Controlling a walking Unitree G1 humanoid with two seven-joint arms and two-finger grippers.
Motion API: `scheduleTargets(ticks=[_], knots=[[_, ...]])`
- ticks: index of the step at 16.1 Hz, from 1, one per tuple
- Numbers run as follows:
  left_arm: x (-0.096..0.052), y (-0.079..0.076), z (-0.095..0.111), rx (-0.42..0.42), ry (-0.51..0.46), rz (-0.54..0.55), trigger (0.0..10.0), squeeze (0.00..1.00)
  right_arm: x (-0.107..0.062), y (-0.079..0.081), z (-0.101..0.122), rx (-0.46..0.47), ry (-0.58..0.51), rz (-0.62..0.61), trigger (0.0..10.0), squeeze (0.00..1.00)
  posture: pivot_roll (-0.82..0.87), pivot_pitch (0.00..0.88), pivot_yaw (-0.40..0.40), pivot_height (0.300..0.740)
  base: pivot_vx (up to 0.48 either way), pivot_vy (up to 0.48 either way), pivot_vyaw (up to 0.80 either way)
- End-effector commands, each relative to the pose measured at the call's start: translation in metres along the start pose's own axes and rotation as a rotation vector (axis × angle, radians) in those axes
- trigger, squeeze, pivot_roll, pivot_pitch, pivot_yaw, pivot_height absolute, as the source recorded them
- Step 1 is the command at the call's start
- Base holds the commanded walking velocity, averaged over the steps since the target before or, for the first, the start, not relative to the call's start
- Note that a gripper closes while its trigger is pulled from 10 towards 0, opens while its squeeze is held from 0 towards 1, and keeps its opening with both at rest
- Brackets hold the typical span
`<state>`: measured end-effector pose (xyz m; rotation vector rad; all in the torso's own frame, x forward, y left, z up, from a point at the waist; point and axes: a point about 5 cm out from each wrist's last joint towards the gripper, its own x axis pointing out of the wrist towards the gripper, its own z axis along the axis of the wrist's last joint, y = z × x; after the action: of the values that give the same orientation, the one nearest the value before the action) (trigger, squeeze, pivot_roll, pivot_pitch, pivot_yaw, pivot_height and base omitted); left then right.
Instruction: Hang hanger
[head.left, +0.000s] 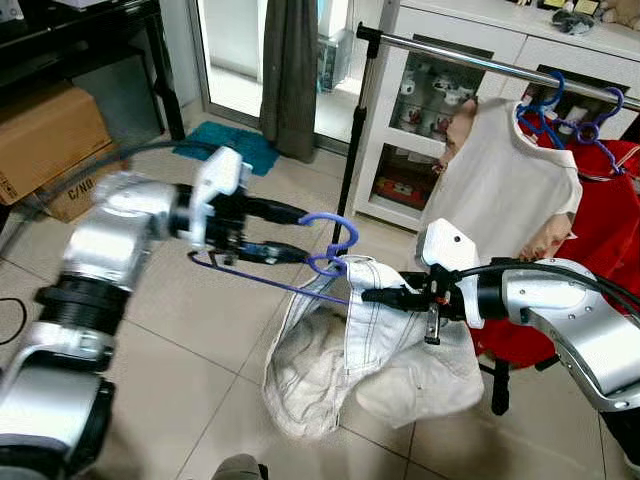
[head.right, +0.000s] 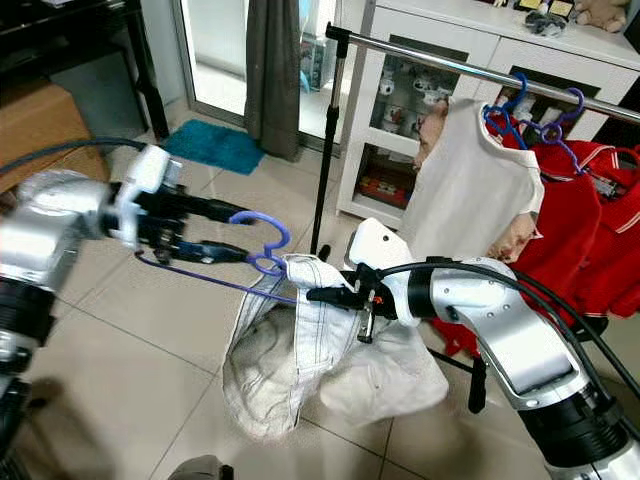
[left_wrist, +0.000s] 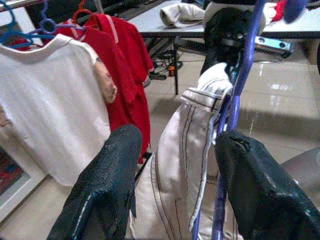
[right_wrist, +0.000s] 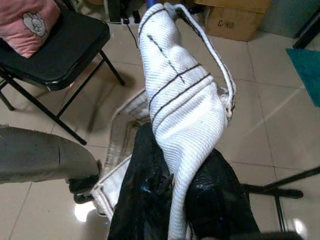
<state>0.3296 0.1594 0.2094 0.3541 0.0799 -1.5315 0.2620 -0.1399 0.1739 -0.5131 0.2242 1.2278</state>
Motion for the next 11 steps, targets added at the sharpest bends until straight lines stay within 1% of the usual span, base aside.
scheduleTargets(ticks=[1, 2, 3, 6, 8, 11], knots=[[0.014, -0.003, 0.001, 0.025, 0.014, -0.062, 10.0, 0.00, -0.002, -0.005, 0.016, -0.070, -0.043, -0.013, 0.0, 0.00, 0.04, 0.000, -0.055, 0.740, 0.000, 0.000, 0.00], [0.020, -0.003, 0.002, 0.024, 0.005, -0.085, 10.0, 0.00, -0.002, -0.005, 0.016, -0.071, -0.042, -0.014, 0.0, 0.00, 0.04, 0.000, -0.055, 0.740, 0.000, 0.000, 0.00], [0.023, -0.004, 0.002, 0.024, 0.002, -0.098, 10.0, 0.00, -0.002, -0.004, 0.016, -0.071, -0.042, -0.014, 0.0, 0.00, 0.04, 0.000, -0.055, 0.740, 0.000, 0.000, 0.00], [0.035, -0.012, 0.001, 0.024, -0.010, -0.152, 10.0, 0.00, 0.000, -0.002, 0.012, -0.058, -0.034, -0.016, 0.0, 0.00, 0.02, 0.000, -0.043, 0.740, 0.000, 0.000, 0.00], [0.031, -0.012, -0.003, 0.019, 0.011, -0.137, 10.0, 0.00, -0.001, -0.002, 0.009, -0.049, -0.023, -0.020, 0.0, 0.00, 0.02, 0.000, -0.040, 0.740, 0.000, 0.000, 0.00], [0.010, -0.013, -0.011, 0.001, 0.055, -0.090, 10.0, 0.00, -0.001, -0.004, 0.002, -0.030, -0.011, -0.026, 0.0, 0.00, 0.03, 0.000, -0.047, 0.740, 0.000, 0.000, 0.00]])
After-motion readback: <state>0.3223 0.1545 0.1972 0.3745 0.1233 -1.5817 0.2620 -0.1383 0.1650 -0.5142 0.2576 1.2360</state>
